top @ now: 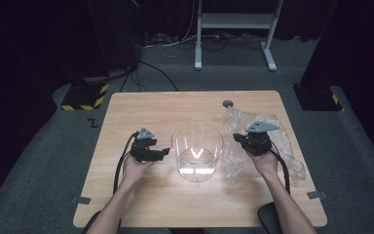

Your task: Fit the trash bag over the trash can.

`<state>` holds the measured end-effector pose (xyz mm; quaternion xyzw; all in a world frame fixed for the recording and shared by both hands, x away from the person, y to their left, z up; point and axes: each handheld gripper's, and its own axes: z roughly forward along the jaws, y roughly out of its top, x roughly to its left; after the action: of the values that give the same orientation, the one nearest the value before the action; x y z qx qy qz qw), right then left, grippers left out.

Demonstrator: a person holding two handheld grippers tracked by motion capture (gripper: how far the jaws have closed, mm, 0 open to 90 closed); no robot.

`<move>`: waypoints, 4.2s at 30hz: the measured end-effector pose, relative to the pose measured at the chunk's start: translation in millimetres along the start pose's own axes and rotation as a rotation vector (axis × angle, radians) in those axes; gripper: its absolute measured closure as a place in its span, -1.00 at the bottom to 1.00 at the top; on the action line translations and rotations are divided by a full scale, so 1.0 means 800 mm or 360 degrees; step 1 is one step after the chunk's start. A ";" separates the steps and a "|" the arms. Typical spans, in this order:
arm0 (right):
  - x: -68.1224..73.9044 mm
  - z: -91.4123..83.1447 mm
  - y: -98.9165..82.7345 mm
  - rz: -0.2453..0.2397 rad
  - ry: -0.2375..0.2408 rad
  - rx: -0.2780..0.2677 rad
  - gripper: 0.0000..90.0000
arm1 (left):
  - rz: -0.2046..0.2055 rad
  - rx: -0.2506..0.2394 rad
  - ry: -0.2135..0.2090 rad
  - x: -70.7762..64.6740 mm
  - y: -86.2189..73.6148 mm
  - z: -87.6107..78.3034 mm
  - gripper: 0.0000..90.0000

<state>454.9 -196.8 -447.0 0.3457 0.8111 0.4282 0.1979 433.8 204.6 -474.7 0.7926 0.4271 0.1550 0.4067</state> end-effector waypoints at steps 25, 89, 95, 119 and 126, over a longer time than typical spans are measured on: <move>0.023 -0.070 0.076 -0.0034 0.0310 -0.0361 1.00 | 0.0022 -0.0253 0.0042 0.004 0.054 -0.059 -0.26; 0.045 -0.028 0.066 0.0178 0.0211 -0.0102 0.28 | 0.0443 0.0109 -0.0191 -0.128 0.101 -0.023 0.93; 0.062 -0.027 0.070 0.0016 0.0125 -0.0103 0.84 | 0.0422 0.0116 -0.0210 -0.129 0.097 -0.020 0.90; 0.124 0.001 0.081 -0.0316 0.0504 0.0063 1.00 | 0.0331 -0.0086 -0.0216 -0.125 0.100 -0.046 0.26; 0.127 -0.003 0.076 -0.0309 0.0527 0.0063 0.65 | 0.0361 -0.0001 -0.0189 -0.130 0.101 -0.023 0.30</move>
<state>407.7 -99.8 -397.8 0.1946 0.8705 0.4420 0.0953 406.1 105.8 -390.2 0.8435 0.3097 0.1530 0.4113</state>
